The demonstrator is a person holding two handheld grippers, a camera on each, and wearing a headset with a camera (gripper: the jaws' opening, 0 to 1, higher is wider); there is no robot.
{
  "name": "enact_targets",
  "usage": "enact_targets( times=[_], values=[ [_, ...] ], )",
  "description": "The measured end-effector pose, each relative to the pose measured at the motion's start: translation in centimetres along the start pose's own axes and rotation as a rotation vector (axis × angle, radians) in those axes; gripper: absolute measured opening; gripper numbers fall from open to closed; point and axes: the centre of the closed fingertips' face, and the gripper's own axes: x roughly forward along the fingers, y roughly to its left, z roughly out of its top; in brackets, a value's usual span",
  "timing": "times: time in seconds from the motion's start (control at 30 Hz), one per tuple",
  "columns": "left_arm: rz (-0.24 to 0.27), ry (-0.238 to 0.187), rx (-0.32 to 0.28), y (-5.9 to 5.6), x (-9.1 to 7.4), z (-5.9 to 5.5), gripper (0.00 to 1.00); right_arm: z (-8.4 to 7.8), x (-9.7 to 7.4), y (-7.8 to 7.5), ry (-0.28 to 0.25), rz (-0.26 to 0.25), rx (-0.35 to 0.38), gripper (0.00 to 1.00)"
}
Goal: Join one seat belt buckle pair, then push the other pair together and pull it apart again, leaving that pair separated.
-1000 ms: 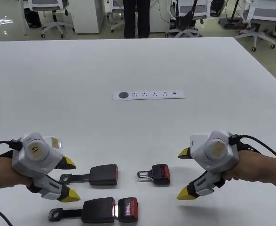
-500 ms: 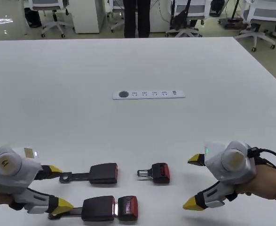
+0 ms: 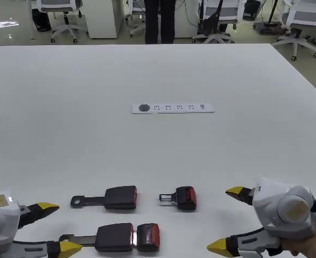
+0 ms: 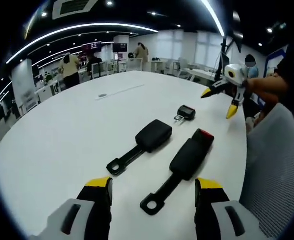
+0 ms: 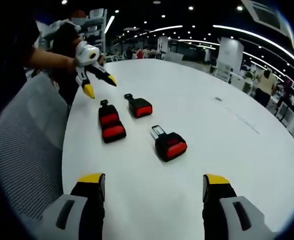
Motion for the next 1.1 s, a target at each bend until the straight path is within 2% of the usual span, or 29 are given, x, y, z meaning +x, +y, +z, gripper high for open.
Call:
enact_targets(
  times=[0.03, 0.07, 0.13, 0.2, 0.33, 0.37, 0.47, 0.5, 0.6, 0.67, 0.77, 0.83, 0.93, 1.1],
  values=[
    [0.007, -0.015, -0.013, 0.0, -0.1, 0.0, 0.69, 0.1, 0.0, 0.2, -0.015, -0.008, 0.011, 0.81],
    [0.012, -0.030, -0.030, -0.5, -0.2, 0.0, 0.70, 0.0, 0.0, 0.2, -0.024, -0.023, 0.029, 0.82],
    [0.019, -0.052, -0.031, -1.5, -0.1, 0.0, 0.71, 0.5, 0.1, 0.7, -0.078, -0.039, 0.086, 0.84],
    [0.024, -0.065, -0.030, -2.1, -0.1, -0.2, 0.74, 0.4, 0.1, 0.9, -0.102, -0.062, 0.088, 0.87],
    [0.013, -0.082, -0.036, -2.6, 0.0, -1.2, 0.88, 0.6, 0.2, 2.1, -0.140, -0.077, 0.114, 0.99],
    [0.016, -0.095, -0.035, -2.6, 0.0, -1.3, 0.91, 0.7, 0.2, 2.1, -0.151, -0.080, 0.111, 0.99],
    [0.021, -0.132, -0.061, -3.1, -0.2, -0.9, 0.96, 0.6, 0.0, 2.8, -0.160, -0.085, 0.110, 0.99],
    [0.020, -0.158, -0.067, -3.2, -0.2, -0.7, 0.97, 0.6, 0.0, 3.1, -0.164, -0.084, 0.108, 0.99],
    [0.022, -0.176, -0.046, -3.2, -0.5, -0.8, 1.00, 0.3, 0.0, 3.6, -0.163, -0.079, 0.104, 0.99],
    [0.027, -0.208, -0.031, -3.3, -0.7, -0.4, 1.00, 0.3, 0.0, 3.8, -0.172, -0.078, 0.093, 0.99],
    [0.024, -0.241, -0.039, -3.9, -0.9, 0.2, 1.00, 0.5, -0.2, 3.8, -0.206, -0.083, 0.107, 0.99],
    [0.027, -0.242, -0.048, -3.9, -0.8, 0.2, 1.00, 0.4, -0.1, 3.8, -0.205, -0.083, 0.113, 0.99],
    [0.038, -0.229, -0.030, -3.9, -0.8, 0.1, 1.00, 0.0, -0.1, 3.8, -0.194, -0.084, 0.109, 0.99],
    [0.047, -0.231, -0.026, -3.7, -0.9, 0.5, 1.00, -0.4, -0.1, 3.8, -0.185, -0.083, 0.097, 0.99]
  ],
)
